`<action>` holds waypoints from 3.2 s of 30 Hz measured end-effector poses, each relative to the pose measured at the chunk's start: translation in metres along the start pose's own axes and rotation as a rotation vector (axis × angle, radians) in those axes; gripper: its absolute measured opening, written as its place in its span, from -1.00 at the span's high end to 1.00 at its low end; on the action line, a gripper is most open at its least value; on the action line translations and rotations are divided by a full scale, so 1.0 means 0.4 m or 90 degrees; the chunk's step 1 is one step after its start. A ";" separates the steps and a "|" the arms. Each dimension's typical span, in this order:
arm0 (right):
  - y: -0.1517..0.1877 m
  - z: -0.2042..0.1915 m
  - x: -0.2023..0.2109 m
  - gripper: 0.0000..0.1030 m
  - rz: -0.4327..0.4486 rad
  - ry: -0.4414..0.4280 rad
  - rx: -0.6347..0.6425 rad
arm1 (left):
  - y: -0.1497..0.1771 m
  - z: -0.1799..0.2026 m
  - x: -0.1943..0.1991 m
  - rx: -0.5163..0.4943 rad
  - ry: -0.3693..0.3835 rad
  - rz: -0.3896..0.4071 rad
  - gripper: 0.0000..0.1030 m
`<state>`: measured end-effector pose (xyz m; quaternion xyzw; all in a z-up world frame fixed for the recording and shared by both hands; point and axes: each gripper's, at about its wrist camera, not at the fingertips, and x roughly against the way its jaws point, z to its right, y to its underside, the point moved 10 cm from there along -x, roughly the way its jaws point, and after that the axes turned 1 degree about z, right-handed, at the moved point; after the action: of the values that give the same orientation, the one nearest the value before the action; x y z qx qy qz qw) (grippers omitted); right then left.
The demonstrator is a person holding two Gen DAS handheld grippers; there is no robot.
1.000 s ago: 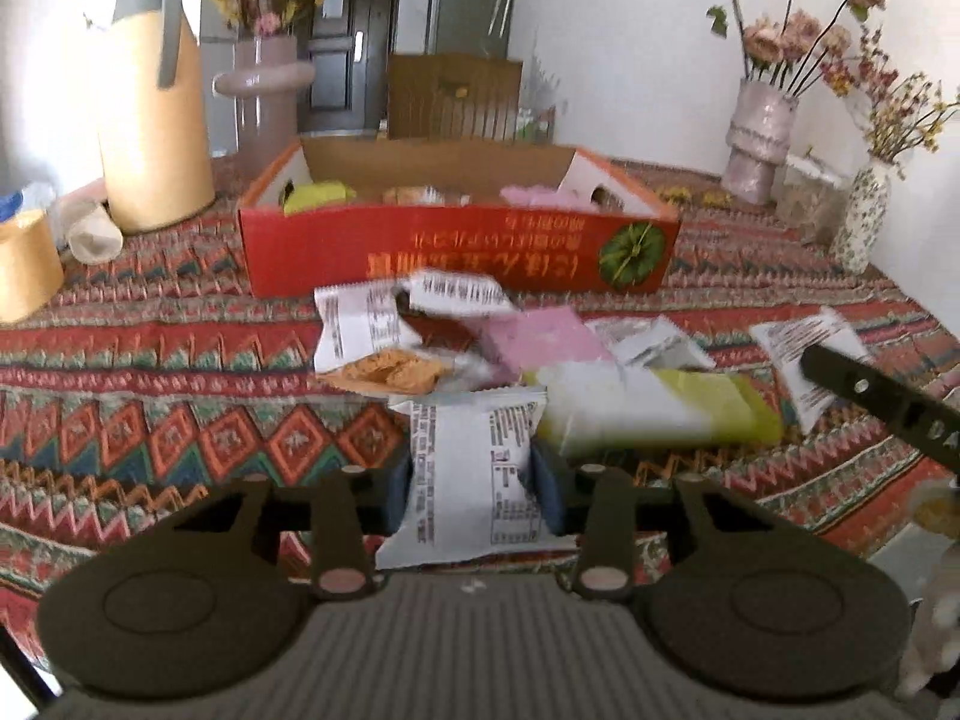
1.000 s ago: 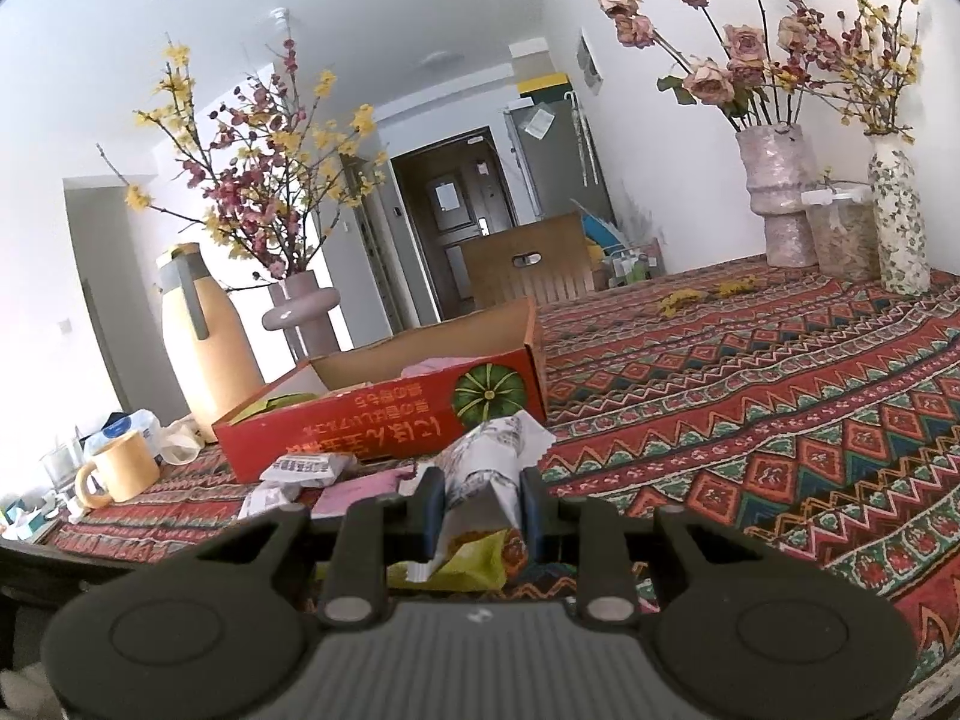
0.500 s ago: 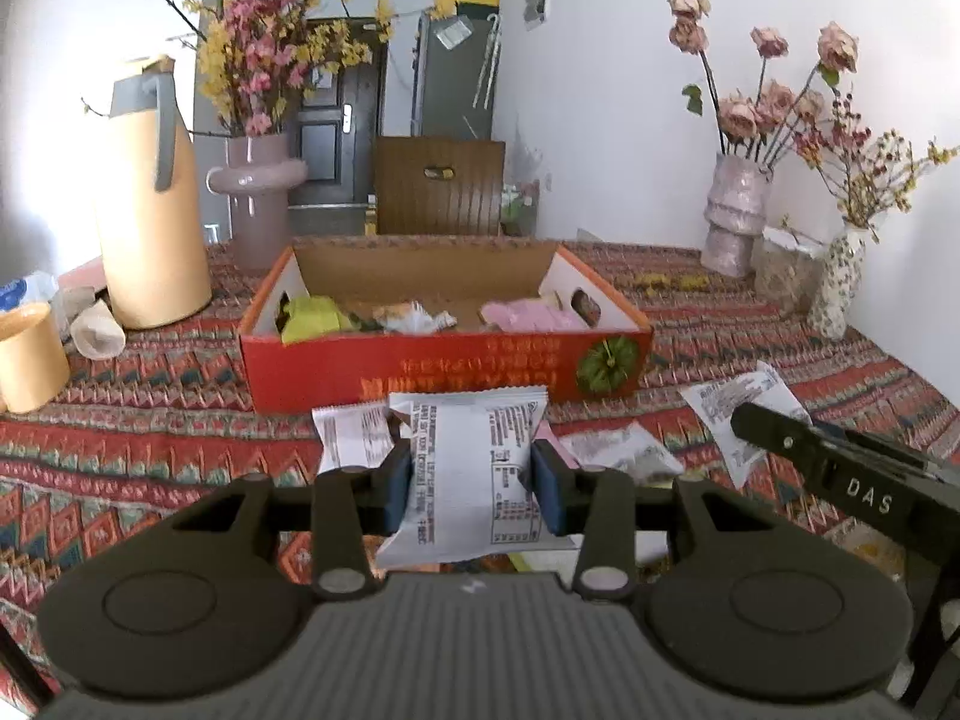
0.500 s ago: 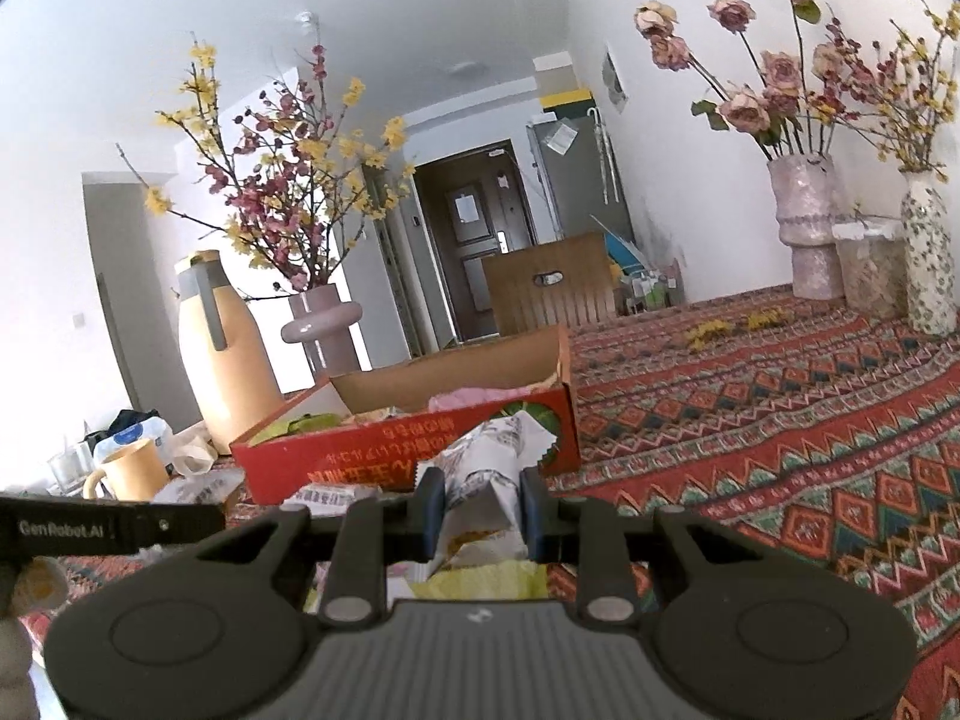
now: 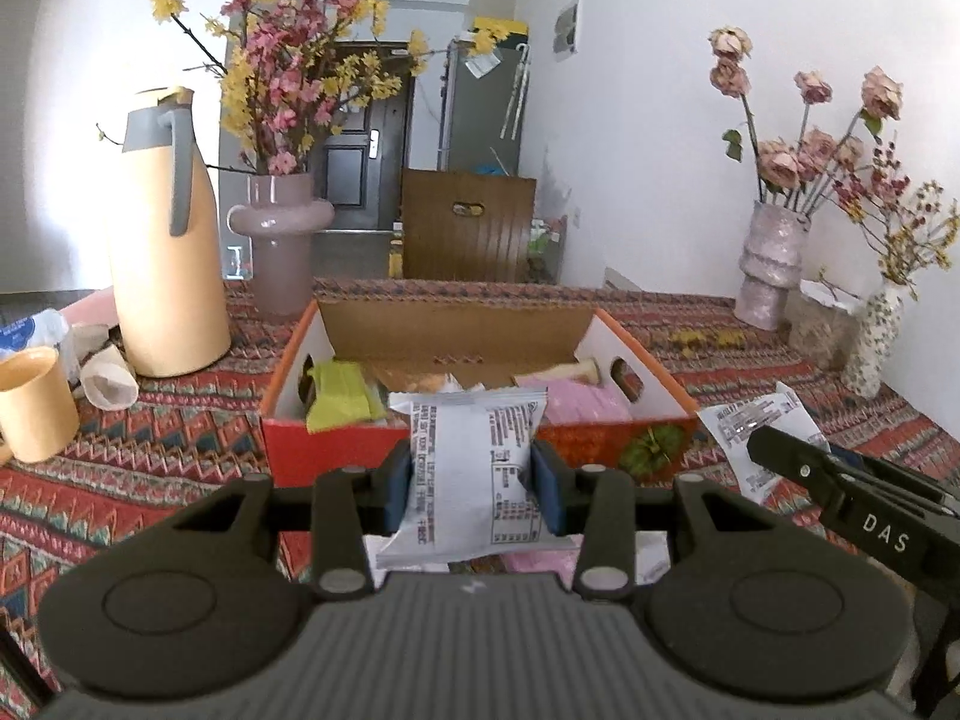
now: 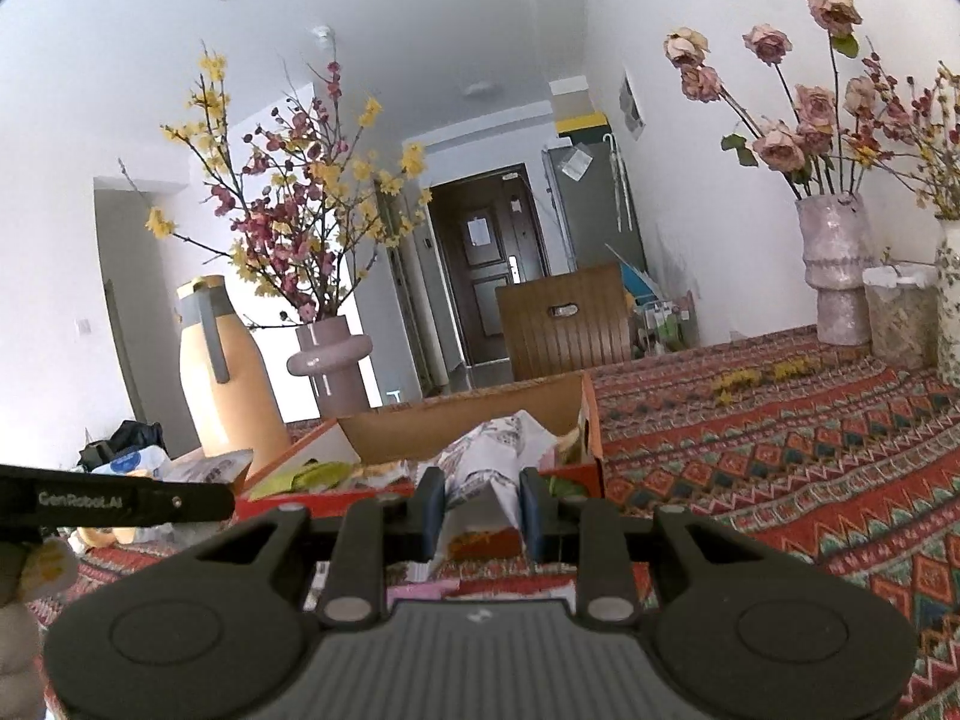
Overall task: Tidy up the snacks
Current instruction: 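Carry both packs into the red box and open both grippers, then move both open grippers back over the snack pile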
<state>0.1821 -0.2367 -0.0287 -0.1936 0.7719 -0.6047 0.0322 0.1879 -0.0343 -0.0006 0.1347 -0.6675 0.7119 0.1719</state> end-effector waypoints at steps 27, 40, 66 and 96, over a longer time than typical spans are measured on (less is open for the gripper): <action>-0.141 -0.047 -0.324 0.50 -0.012 0.010 0.040 | -0.171 -0.143 -0.248 0.046 -0.078 0.028 0.19; -0.055 -0.029 -0.452 0.50 -0.075 0.031 0.024 | -0.114 -0.200 -0.368 0.060 -0.093 0.009 0.19; -0.054 -0.003 -0.437 -1.00 -0.053 0.058 0.001 | -0.129 -0.224 -0.328 0.089 -0.122 0.073 -1.00; -0.130 -0.070 -0.278 -1.00 -0.001 0.063 0.046 | -0.156 -0.200 -0.110 0.101 -0.090 0.112 -1.00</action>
<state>0.2902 -0.1834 0.0076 -0.1625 0.7499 -0.6413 0.0009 0.2573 0.0457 0.0314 0.1390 -0.6288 0.7634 0.0501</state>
